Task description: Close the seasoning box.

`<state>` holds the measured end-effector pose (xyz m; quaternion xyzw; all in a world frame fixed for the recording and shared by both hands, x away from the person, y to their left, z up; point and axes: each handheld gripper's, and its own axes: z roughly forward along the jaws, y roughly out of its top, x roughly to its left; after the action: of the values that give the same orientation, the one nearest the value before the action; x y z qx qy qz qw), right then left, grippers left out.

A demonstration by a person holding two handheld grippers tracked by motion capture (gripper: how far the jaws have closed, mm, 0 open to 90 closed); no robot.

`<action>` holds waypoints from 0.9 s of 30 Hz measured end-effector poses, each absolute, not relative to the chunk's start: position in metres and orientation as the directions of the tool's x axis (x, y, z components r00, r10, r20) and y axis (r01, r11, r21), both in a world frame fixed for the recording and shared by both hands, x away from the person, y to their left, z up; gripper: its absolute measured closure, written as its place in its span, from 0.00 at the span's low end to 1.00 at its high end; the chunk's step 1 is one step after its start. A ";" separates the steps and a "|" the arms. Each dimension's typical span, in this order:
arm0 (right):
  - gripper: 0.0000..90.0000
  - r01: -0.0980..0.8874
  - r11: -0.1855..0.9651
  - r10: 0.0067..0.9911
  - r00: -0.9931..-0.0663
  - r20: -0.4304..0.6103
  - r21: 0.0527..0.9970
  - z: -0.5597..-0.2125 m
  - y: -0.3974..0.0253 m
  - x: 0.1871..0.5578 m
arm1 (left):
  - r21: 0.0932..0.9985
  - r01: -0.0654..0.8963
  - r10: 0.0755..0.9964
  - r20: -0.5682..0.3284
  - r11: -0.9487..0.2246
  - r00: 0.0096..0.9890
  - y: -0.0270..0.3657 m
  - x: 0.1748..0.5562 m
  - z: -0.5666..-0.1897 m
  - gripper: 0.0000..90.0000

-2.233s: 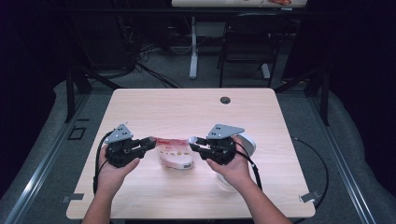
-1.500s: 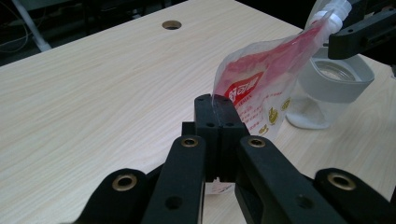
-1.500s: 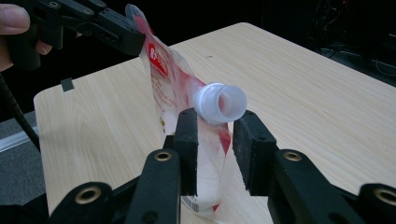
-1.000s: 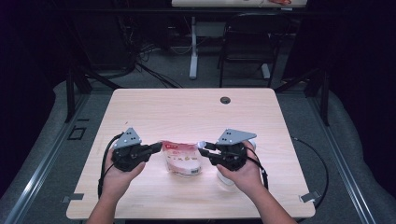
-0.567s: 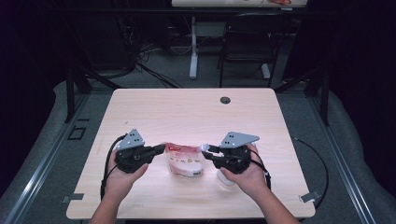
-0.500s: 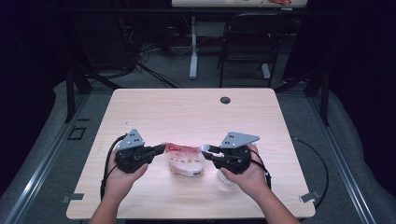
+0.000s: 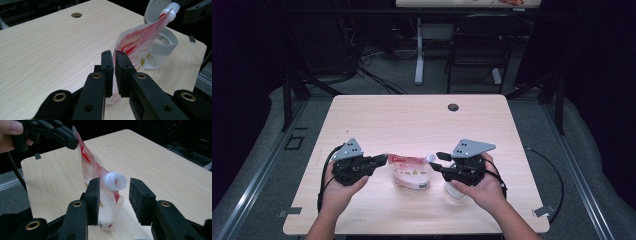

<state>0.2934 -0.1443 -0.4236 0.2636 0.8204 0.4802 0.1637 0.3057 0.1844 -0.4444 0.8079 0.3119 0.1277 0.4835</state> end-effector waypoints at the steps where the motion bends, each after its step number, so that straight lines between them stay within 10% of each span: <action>1: 0.67 0.274 0.398 0.591 -0.807 -0.016 0.876 -0.421 -0.145 0.293 | 0.862 0.379 0.628 -0.095 -0.337 0.773 0.185 0.306 -0.444 0.94; 13: 0.60 0.238 0.392 0.564 -0.825 -0.028 0.889 -0.392 -0.132 0.300 | 0.866 0.379 0.645 -0.090 -0.325 0.759 0.193 0.303 -0.438 0.85; 27: 0.75 0.216 0.530 0.484 -0.871 -0.083 0.820 -0.386 -0.094 0.312 | 0.866 0.390 0.675 -0.086 -0.313 0.733 0.210 0.301 -0.432 0.80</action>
<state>0.3122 -0.0937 -0.3859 0.2033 0.8612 0.4403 0.1522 0.3006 0.2105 -0.4318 0.7966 0.3341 0.1477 0.4816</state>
